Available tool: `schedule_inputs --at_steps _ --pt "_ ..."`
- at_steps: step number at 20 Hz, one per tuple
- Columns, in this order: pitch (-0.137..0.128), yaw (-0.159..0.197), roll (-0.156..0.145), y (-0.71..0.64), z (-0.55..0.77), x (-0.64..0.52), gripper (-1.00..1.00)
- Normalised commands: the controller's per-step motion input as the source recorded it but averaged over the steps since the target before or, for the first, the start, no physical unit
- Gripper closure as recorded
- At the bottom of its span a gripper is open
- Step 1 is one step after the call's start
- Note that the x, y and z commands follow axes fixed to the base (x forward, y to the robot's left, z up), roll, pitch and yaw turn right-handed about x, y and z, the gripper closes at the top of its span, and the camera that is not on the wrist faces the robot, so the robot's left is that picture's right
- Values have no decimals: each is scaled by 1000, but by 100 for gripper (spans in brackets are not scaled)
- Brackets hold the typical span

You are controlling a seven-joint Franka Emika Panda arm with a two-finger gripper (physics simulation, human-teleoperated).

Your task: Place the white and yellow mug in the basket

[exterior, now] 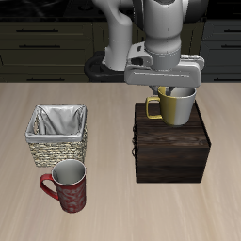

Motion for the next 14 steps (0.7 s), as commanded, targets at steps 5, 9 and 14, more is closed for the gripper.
schedule_inputs --at_steps 5,9,14 --pt "-15 -1 -2 -50 48 -19 100" --pt "-35 15 -8 -120 198 -162 100" --pt "-60 43 -17 -286 305 -268 100"
